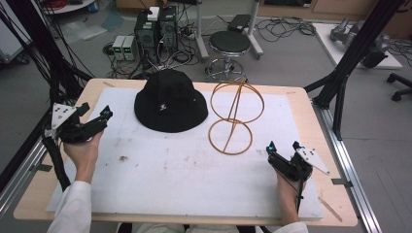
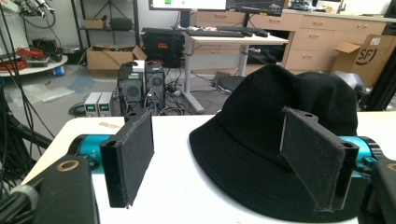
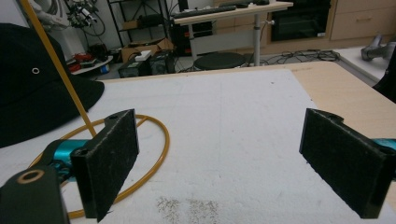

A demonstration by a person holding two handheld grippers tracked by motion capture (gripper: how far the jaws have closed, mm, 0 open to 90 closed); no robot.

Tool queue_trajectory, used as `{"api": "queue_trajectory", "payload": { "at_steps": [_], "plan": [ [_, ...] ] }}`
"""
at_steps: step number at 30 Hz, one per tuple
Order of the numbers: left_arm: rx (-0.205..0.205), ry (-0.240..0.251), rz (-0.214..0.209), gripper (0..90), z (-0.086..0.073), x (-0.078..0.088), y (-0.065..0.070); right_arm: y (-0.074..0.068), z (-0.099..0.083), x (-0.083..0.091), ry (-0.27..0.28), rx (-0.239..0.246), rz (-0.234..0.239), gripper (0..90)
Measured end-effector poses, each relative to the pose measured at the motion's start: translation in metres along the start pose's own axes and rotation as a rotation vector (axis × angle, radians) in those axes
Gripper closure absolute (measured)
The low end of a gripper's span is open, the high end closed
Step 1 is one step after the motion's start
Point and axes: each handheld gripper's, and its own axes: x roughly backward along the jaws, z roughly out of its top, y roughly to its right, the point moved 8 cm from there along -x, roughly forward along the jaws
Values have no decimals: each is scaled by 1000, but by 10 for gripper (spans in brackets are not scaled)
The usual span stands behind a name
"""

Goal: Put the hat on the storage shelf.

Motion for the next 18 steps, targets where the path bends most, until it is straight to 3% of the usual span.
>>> {"api": "queue_trajectory", "payload": {
  "at_steps": [8, 18],
  "plan": [
    [22, -37, -16, 259, 3, -21, 3, 0, 0, -1, 0, 5, -1, 110],
    [-10, -113, -63, 254, 10, -52, 19, 0, 0, -1, -1, 9, -3, 110]
  ]
}}
